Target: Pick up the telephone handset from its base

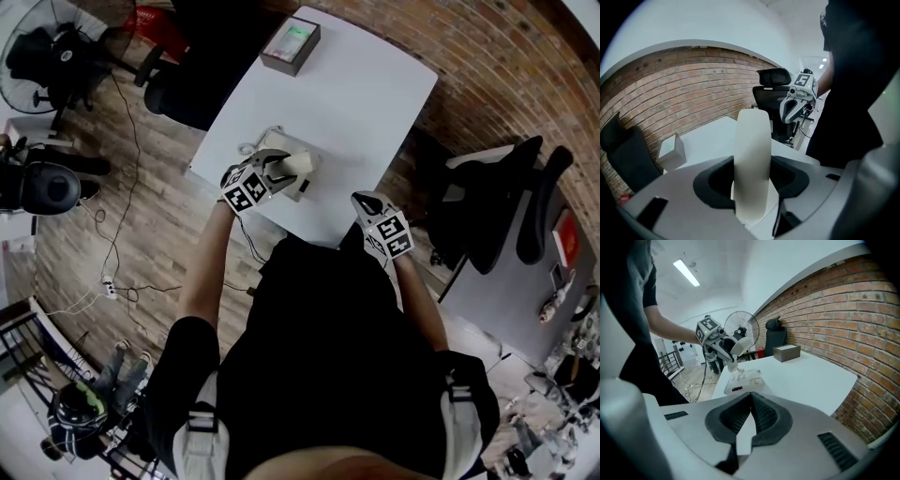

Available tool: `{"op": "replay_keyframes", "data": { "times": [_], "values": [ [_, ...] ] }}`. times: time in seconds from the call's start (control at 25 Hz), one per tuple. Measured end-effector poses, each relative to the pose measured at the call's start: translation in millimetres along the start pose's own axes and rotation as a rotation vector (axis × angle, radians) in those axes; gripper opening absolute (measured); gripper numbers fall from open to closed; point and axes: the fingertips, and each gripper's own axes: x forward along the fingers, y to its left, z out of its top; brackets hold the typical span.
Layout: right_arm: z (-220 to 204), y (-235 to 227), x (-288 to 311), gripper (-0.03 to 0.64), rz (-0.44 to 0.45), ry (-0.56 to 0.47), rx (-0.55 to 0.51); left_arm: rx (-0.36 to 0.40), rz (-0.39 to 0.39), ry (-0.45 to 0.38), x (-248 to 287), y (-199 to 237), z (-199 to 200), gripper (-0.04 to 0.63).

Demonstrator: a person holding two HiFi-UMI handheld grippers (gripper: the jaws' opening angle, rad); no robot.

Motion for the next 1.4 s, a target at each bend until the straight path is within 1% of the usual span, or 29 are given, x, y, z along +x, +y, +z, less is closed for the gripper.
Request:
{"op": "replay_keyframes", "data": {
  "times": [0.24,0.4,0.64,0.72,0.88,1.16,1.4],
  "values": [
    [0.6,2.4,-3.0,-0.003,0.037,0.004,-0.036,-0.118,0.086,-0.101,-13.3,-7.0,17.0,0.227],
    [5.0,2.2,-3.1,-0.003,0.055,0.004,-0.064,-0.178,0.126,-0.141,-20.4,-13.4,20.2,0.227],
    [15.2,-1.2,-4.7,-0.003,0.065,-0.005,-0.098,-0.303,0.187,-0.232,-32.1,-27.9,24.8,0.227],
    [18.9,-2.6,-5.1,-0.003,0.071,-0.021,-0.091,-0.329,0.187,-0.252,-33.6,-35.2,25.5,0.227],
    [34.8,-4.1,-9.4,-0.003,0.095,-0.084,-0.039,-0.373,0.194,-0.29,-37.6,-45.1,28.4,0.227],
    [47.4,-5.1,-17.4,-0.003,0.082,-0.096,-0.135,-0.469,0.262,-0.382,-56.0,-51.2,38.0,0.227],
    [49.2,-4.1,-29.5,-0.003,0.087,-0.093,-0.183,-0.512,0.293,-0.427,-70.7,-67.9,45.7,0.227]
  ]
}}
